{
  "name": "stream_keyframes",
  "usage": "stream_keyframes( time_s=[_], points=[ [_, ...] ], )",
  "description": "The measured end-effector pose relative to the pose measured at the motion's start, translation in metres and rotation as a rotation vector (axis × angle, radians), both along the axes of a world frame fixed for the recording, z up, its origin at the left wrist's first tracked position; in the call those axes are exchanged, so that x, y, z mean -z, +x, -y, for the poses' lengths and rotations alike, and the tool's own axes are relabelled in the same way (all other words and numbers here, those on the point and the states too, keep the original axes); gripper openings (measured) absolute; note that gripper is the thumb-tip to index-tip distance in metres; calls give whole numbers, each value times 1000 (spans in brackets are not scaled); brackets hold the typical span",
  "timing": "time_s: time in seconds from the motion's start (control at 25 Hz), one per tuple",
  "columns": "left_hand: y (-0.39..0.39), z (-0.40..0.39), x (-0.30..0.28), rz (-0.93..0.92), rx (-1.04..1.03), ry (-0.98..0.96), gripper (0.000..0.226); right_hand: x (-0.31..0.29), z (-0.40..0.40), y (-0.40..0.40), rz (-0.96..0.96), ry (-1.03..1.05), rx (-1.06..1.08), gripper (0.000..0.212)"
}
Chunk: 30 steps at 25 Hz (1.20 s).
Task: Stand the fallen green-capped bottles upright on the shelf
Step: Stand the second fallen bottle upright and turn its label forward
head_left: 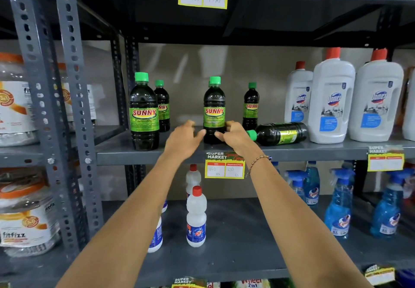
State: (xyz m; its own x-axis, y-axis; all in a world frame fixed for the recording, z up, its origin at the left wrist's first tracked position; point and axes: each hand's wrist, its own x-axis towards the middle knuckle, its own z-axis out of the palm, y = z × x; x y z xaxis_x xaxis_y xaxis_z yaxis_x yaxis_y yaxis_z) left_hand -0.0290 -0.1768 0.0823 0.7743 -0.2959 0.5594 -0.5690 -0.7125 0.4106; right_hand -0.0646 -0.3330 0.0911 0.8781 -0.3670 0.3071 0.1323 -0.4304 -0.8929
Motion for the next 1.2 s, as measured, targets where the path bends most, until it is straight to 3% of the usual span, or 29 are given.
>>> stream_keyframes(
  time_s=[0.08, 0.12, 0.28, 0.72, 1.2],
  points=[
    [9, 11, -14, -287, 196, -67, 56, 2, 1, 3, 27, -7, 5, 37],
    [12, 17, -15, -323, 237, -96, 50, 2, 2, 4, 32, -14, 8, 36],
    [9, 30, -8, -215, 226, -249, 33, 3, 3, 8, 20, -17, 14, 40],
    [-18, 10, 3, -101, 253, -451, 51, 0, -2, -30, 12, 12, -97, 39],
    [-42, 10, 11, -80, 270, -542, 49, 2, 3, -63, 49, 14, -191, 43]
  ],
)
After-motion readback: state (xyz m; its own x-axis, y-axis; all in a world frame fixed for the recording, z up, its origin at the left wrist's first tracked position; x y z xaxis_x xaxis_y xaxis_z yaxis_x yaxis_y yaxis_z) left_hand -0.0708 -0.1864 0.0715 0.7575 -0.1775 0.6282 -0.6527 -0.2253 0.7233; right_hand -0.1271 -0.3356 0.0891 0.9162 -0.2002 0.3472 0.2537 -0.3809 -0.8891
